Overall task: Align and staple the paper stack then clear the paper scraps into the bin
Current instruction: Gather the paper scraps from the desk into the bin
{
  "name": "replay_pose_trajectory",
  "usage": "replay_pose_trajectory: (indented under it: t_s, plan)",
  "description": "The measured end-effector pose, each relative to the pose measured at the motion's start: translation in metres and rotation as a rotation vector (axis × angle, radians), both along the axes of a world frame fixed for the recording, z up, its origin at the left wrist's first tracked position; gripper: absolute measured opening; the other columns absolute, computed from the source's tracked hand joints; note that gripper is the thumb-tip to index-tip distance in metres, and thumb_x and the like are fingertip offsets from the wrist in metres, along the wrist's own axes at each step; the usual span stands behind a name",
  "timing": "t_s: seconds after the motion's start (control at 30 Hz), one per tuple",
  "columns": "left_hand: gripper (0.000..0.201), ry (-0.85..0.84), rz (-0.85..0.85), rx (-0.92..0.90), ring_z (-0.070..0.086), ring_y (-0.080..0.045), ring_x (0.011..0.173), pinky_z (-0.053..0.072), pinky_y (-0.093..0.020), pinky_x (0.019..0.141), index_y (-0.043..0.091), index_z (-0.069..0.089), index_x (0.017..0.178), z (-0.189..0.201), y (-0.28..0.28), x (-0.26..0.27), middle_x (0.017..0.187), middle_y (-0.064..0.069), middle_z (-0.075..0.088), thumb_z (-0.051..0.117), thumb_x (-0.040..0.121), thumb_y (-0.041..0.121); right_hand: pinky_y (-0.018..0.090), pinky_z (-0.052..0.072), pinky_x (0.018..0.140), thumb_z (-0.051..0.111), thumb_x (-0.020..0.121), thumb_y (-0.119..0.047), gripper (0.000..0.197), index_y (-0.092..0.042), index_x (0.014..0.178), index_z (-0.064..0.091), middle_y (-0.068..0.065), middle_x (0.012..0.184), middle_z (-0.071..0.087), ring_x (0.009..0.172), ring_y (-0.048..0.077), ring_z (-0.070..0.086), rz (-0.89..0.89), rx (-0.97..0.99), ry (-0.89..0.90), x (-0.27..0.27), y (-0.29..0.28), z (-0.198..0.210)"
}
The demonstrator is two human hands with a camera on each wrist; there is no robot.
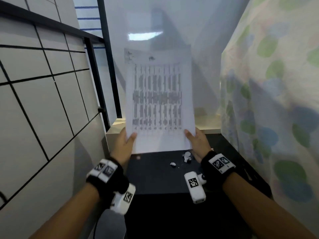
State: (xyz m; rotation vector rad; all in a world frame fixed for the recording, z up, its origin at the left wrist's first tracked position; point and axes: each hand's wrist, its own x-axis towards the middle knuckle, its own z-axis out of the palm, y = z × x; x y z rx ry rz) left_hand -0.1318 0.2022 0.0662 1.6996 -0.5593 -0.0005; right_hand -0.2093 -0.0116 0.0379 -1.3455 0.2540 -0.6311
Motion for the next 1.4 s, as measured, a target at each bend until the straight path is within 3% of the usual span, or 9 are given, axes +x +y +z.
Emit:
replay_pose_trajectory:
  t_s: [0.07,0.17,0.37,0.57,0.67,0.8,0.93,1.13,1.4]
  plan:
    - [0.028,0.022,0.063,0.002,0.055,-0.008,0.036,0.042,-0.017,0.029,0.007,0.044,0.127,-0.020,0.013,0.003,0.082,-0.007,0.063,0.040,0.100,0.013,0.047,0.052,0.092,0.049,0.096,-0.013,0.031,-0.002,0.125,0.050,0.016,0.126,0.060,0.109,0.031,0.060,-0.012,-0.043,0.099,0.013,0.011,-0.010]
    - [0.022,0.023,0.185,0.071,0.046,-0.012,0.029,0.037,-0.016,0.028,0.012,0.048,0.120,-0.039,0.034,0.017,0.072,-0.006,0.060,0.040,0.100,0.013,0.041,0.056,0.071,0.045,0.097,-0.021,0.034,-0.002,0.125,0.046,0.016,0.121,0.059,0.099,0.030,0.061,0.023,-0.252,0.330,0.032,0.032,-0.030]
    - [0.024,0.109,0.251,0.280,0.044,-0.018,0.034,0.037,-0.018,0.027,0.008,0.051,0.121,-0.083,0.060,0.032,0.075,-0.014,0.061,0.040,0.099,0.010,0.029,0.043,0.091,0.041,0.098,-0.019,0.035,-0.003,0.127,0.048,0.014,0.130,0.057,0.119,0.030,0.055,0.076,-0.598,0.618,0.052,0.060,-0.075]
    - [0.029,0.234,0.151,0.494,0.047,-0.015,0.029,0.037,-0.018,0.028,0.008,0.048,0.126,-0.116,0.041,0.048,0.078,-0.016,0.063,0.038,0.099,0.011,0.035,0.047,0.097,0.048,0.095,-0.025,0.036,-0.003,0.123,0.053,0.014,0.129,0.057,0.119,0.030,0.054,0.104,-0.790,0.880,0.047,0.041,-0.102]
    - [0.030,0.284,0.078,0.578,0.047,-0.015,0.032,0.036,-0.014,0.027,0.009,0.047,0.126,-0.120,0.016,0.047,0.082,-0.015,0.060,0.036,0.098,0.010,0.034,0.048,0.096,0.049,0.094,-0.026,0.038,-0.005,0.126,0.052,0.012,0.131,0.057,0.119,0.030,0.055,0.051,-0.800,0.925,0.035,0.021,-0.103]
    - [0.023,0.310,-0.032,0.636,0.048,-0.019,0.038,0.037,-0.017,0.032,0.007,0.052,0.105,-0.112,-0.021,0.040,0.067,-0.010,0.057,0.033,0.096,0.012,0.030,0.044,0.097,0.050,0.094,-0.023,0.040,-0.007,0.131,0.049,0.011,0.134,0.056,0.123,0.029,0.054,-0.015,-0.751,0.969,0.016,-0.007,-0.097]
    - [0.028,0.363,-0.068,0.615,0.048,-0.018,0.037,0.036,-0.015,0.029,0.003,0.048,0.120,-0.116,-0.044,0.037,0.073,-0.009,0.055,0.036,0.097,0.013,0.029,0.044,0.096,0.050,0.094,-0.019,0.036,-0.005,0.128,0.052,0.013,0.132,0.057,0.121,0.029,0.055,-0.074,-0.770,0.970,0.000,-0.025,-0.092]
    - [0.015,0.320,-0.018,0.586,0.046,-0.017,0.039,0.032,-0.012,0.026,0.007,0.045,0.110,-0.107,-0.029,0.042,0.070,-0.008,0.052,0.038,0.099,0.014,0.033,0.044,0.100,0.049,0.093,-0.017,0.032,-0.008,0.124,0.053,0.010,0.130,0.058,0.120,0.028,0.054,-0.081,-0.815,0.836,0.007,-0.015,-0.089]
    - [0.028,0.369,0.021,0.681,0.046,-0.006,0.020,0.036,-0.014,0.025,0.001,0.049,0.122,-0.116,0.007,0.056,0.065,-0.007,0.054,0.042,0.099,0.017,0.034,0.048,0.092,0.050,0.092,-0.028,0.033,-0.008,0.119,0.052,0.011,0.126,0.059,0.115,0.029,0.058,0.004,-0.879,0.929,0.024,0.015,-0.099]
